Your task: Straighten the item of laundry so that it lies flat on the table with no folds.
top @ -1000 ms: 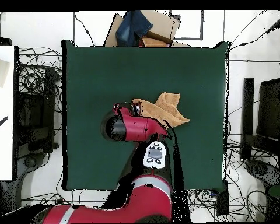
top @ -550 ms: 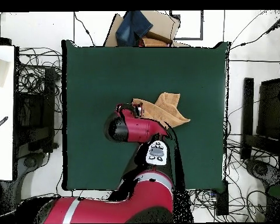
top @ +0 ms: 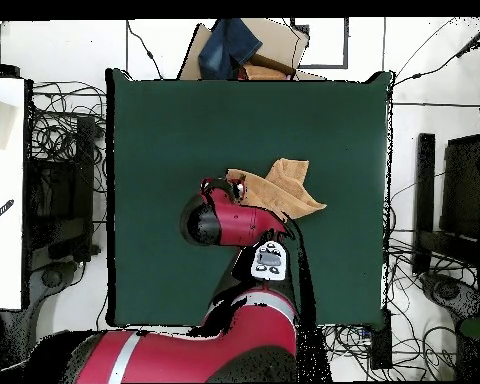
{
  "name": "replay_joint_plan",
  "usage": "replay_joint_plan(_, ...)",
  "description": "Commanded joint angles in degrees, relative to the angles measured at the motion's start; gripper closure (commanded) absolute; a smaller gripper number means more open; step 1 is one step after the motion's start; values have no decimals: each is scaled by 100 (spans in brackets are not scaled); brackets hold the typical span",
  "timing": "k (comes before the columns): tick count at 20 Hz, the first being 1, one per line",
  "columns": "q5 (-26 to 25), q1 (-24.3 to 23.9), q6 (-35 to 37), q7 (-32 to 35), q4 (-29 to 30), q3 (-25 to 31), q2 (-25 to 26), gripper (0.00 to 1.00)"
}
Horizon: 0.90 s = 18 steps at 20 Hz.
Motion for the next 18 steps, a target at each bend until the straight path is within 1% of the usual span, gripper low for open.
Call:
replay_joint_plan(1, 297, -27, -257, 1399, 254, 241, 95, 0)
replay_joint_plan(15, 395, 145, -565, 1492, 344, 91, 156, 0)
replay_joint_plan(18, 415, 140, -508, 1462, 361, 109, 144, 0)
